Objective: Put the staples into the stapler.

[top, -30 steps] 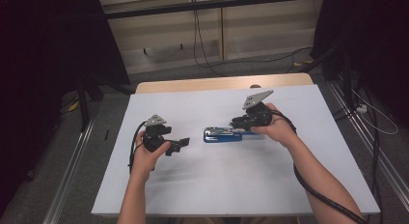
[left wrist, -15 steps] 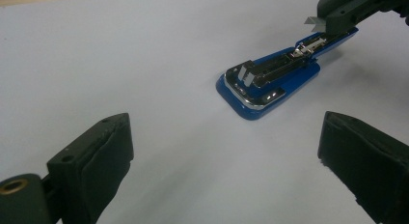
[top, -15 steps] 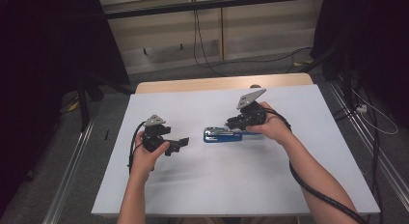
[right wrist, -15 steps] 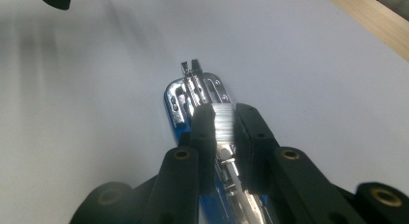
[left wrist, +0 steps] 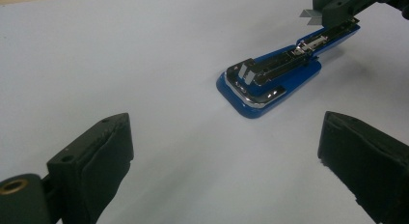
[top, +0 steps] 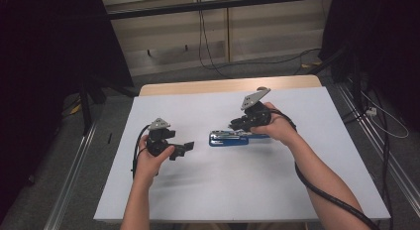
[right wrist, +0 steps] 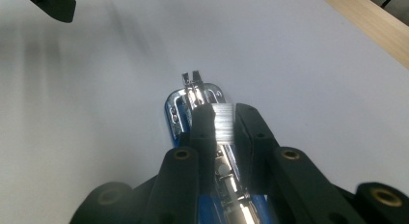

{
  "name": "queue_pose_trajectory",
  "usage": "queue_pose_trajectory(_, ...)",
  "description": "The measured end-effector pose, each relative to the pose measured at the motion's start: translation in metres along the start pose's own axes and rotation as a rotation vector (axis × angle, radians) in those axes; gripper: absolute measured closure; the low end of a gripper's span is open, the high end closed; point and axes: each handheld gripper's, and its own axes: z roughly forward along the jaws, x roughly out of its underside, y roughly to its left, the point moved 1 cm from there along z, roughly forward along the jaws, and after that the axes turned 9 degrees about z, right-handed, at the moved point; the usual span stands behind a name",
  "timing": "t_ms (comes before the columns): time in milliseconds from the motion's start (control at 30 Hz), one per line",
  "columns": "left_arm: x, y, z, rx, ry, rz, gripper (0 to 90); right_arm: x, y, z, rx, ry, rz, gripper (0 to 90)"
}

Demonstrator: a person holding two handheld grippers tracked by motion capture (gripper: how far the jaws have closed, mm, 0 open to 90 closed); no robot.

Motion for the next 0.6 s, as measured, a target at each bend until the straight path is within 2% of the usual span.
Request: queue_pose_trajectory(600,-0.0001,-0.0002,-0.0001,-0.003,-0.001,0.001,5.4,-0.0077,-0.0004,0.0082,-0.024,0.006,-0.022,79.3)
